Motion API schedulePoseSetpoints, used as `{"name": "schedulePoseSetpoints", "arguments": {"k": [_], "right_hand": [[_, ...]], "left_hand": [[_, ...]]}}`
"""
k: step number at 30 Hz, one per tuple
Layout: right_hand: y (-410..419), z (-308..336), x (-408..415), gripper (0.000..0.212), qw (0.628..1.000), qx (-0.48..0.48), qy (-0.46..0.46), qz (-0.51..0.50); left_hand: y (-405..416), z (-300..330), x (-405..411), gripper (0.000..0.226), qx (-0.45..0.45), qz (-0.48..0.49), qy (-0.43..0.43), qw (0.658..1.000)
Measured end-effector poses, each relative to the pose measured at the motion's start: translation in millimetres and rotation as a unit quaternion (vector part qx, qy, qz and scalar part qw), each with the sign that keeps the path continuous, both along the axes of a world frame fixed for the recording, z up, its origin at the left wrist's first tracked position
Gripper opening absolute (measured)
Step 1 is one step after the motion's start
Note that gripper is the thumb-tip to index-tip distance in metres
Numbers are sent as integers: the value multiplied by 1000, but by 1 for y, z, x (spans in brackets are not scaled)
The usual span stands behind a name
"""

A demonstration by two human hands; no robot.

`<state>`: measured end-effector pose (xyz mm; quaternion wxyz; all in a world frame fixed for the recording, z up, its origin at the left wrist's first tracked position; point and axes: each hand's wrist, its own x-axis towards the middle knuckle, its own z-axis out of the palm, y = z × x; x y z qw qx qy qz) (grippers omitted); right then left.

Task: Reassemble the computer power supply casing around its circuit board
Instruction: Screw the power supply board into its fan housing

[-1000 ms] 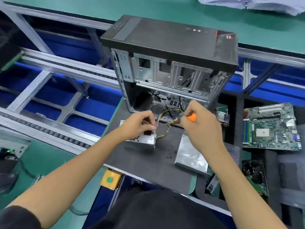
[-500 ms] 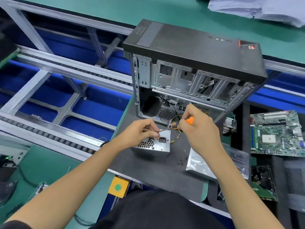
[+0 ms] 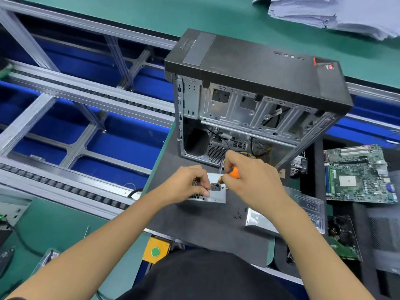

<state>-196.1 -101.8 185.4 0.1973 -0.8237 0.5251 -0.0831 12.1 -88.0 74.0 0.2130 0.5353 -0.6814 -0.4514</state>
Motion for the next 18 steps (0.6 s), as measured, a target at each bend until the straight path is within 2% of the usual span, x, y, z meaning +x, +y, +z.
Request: {"name": "schedulePoseSetpoints", "arguments": {"k": [4, 7, 13, 18], "right_hand": [[3, -1, 10, 20, 998, -16, 29, 62], [5, -3, 17, 19, 994, -13, 44, 97], [4, -5, 24, 17, 990, -9, 68, 119], [0, -6, 29, 15, 989, -14, 74, 130]], "left_hand": [[11, -9, 0, 24, 0, 14, -27, 1000], [18, -15, -1, 24, -27, 16, -79, 996], [16, -18, -6, 32, -51, -32, -174, 983], [13, -21, -7, 28, -25, -6, -141, 990]]}}
